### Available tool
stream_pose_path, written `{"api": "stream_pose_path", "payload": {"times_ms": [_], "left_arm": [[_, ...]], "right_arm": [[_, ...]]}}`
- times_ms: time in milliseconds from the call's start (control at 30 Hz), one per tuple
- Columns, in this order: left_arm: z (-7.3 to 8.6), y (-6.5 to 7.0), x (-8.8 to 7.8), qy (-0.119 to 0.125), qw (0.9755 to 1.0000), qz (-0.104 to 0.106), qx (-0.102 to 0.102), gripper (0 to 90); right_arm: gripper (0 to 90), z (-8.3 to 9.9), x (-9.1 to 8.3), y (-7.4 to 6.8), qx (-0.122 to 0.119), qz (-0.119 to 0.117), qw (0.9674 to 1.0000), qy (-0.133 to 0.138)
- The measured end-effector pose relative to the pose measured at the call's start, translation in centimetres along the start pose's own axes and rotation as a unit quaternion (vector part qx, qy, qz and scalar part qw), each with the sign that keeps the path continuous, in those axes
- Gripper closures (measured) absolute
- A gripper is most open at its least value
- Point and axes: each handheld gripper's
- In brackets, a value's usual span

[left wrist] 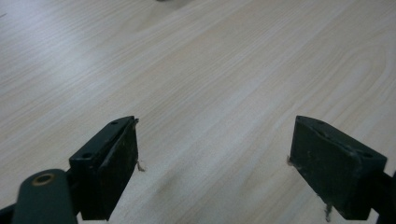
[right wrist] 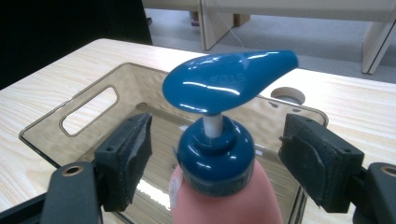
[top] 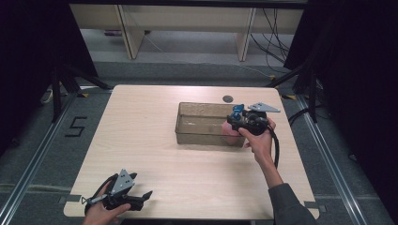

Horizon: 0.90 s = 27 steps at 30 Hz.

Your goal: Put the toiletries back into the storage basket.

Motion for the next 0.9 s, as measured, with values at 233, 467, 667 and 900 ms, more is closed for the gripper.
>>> {"api": "stream_pose_path", "payload": {"times_ms": [233, 467, 667, 900], "left_arm": [[0.0, 0.1, 0.0, 0.001, 1.0000, 0.000, -0.005, 15.0], [0.0, 0.0, -0.1, -0.006, 1.0000, 0.000, -0.002, 15.0], [0.0, 0.0, -0.1, -0.001, 1.0000, -0.004, -0.003, 15.0], [-0.1, -0.1, -0.2, -0.004, 1.0000, -0.005, 0.007, 15.0]], "right_arm": [[23.7, 0.1, -0.3, 0.5, -0.011, 0.004, 0.9999, 0.008], [23.1, 0.3, -0.5, 0.4, 0.003, 0.003, 1.0000, 0.000], [22.7, 0.4, -0.7, 0.4, 0.011, 0.004, 0.9999, -0.003], [22.5, 0.4, -1.0, 0.4, 0.009, 0.000, 1.0000, 0.004]]}}
Point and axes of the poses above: each handheld gripper's, and its own axes: x roughly forward along the jaws, z roughly out of its underside, y roughly to its right, and after that the axes turned 14 degrees about z, right-handed
